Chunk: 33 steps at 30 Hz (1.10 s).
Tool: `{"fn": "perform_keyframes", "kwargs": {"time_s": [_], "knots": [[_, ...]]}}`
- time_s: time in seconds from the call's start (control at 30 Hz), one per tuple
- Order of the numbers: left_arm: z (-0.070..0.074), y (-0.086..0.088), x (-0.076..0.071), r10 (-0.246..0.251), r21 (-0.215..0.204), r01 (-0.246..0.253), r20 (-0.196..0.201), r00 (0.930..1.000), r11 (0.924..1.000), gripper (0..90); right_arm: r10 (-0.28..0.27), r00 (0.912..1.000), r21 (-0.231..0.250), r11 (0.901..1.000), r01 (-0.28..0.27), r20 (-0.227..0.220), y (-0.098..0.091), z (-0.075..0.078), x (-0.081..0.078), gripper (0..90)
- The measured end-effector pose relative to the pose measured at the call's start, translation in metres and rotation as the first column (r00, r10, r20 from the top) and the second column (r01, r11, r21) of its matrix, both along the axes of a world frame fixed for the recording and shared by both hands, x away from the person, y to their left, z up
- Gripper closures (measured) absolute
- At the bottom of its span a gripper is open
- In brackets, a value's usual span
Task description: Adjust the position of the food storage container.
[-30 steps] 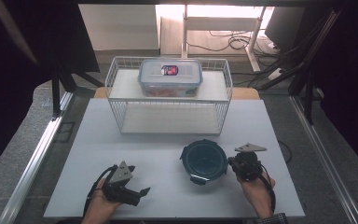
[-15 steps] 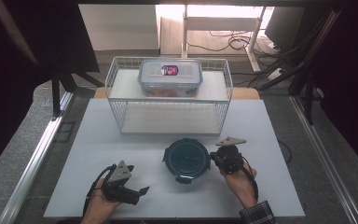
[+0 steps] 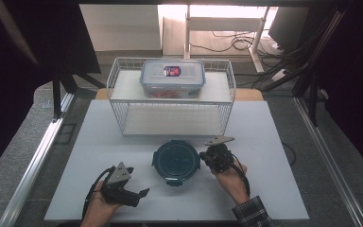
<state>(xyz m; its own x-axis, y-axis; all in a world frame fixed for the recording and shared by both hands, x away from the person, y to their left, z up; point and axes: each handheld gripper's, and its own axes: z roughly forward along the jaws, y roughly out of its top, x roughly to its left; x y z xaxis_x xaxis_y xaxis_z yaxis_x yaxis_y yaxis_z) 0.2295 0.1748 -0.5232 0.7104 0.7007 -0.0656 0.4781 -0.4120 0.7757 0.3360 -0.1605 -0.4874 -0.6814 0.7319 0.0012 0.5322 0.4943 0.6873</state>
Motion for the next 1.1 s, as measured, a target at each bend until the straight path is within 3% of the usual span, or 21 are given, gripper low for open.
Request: {"fn": "perform_keyframes", "kwargs": {"time_s": [0.07,0.2,0.37,0.53,0.6,0.67,0.87,1.1], "knots": [[0.001,0.002,0.0,0.003,-0.007,-0.003,0.0,1.0,1.0,5.2,0.007,0.9996,-0.011,0.9999,-0.007,0.027,-0.006,0.003,-0.003,80.6],[0.003,0.007,-0.001,0.012,-0.029,-0.012,-0.009,0.9999,0.9995,5.2,0.018,0.9992,0.016,0.9997,-0.019,0.034,-0.024,0.011,-0.011,65.3],[0.005,0.009,-0.004,0.018,-0.034,-0.019,-0.017,0.9997,0.9992,4.4,0.049,0.9979,0.079,0.9955,-0.052,0.042,-0.04,0.014,-0.025,43.3],[0.004,0.009,-0.009,0.023,-0.02,-0.023,-0.005,0.9997,0.9995,2.9,0.088,0.9945,0.154,0.9835,-0.096,0.055,-0.044,0.015,-0.039,21.3],[0.003,0.012,-0.011,0.03,-0.031,-0.03,-0.003,0.9996,0.9991,2.4,0.095,0.9928,0.153,0.9825,-0.105,0.073,-0.043,0.015,-0.046,13.9],[0.002,0.016,-0.011,0.037,-0.046,-0.037,-0.008,0.9993,0.9983,1.9,0.108,0.9904,0.121,0.9857,-0.118,0.087,-0.043,0.013,-0.051,7.7],[-0.005,0.024,-0.007,0.062,-0.058,-0.065,-0.047,0.9969,0.9962,1.8,0.131,0.987,0.068,0.9881,-0.138,0.093,-0.05,-0.001,-0.061,1.5],[-0.007,0.025,-0.005,0.064,-0.077,-0.069,-0.059,0.9962,0.9947,1.9,0.127,0.9877,0.064,0.989,-0.133,0.091,-0.052,-0.005,-0.062,0.7]]}}
